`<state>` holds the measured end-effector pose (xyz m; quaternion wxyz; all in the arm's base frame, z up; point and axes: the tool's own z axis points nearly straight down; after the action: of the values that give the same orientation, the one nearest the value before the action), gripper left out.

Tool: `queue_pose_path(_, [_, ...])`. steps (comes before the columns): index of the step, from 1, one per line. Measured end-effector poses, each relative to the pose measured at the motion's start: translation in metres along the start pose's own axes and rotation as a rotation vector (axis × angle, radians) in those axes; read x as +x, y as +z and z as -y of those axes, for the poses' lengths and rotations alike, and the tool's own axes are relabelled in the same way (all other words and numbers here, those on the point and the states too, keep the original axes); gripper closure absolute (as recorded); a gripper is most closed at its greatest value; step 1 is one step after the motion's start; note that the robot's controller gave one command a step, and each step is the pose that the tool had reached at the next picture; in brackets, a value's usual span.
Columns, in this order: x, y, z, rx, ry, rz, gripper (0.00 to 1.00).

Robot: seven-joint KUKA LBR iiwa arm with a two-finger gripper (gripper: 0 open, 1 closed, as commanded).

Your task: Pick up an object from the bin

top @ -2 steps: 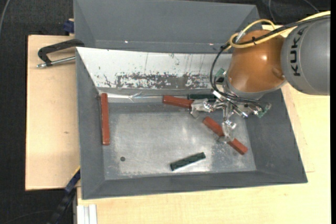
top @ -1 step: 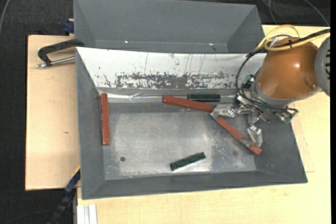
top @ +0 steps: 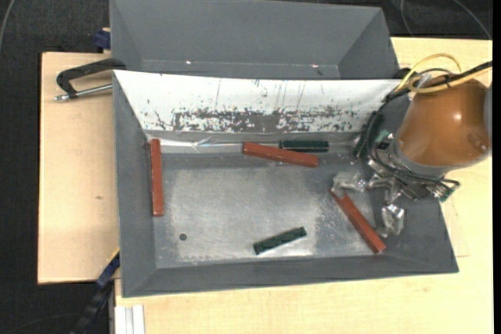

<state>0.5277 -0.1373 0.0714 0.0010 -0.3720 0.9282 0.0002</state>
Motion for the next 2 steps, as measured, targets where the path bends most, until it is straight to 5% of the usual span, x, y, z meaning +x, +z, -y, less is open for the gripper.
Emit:
queue_pose_path(1, [-0.021,0.000,-0.044,0.002,-0.095,0.003,0.00])
queue_pose_path(2, [-0.033,0.000,-0.016,0.004,-0.315,0.004,0.00])
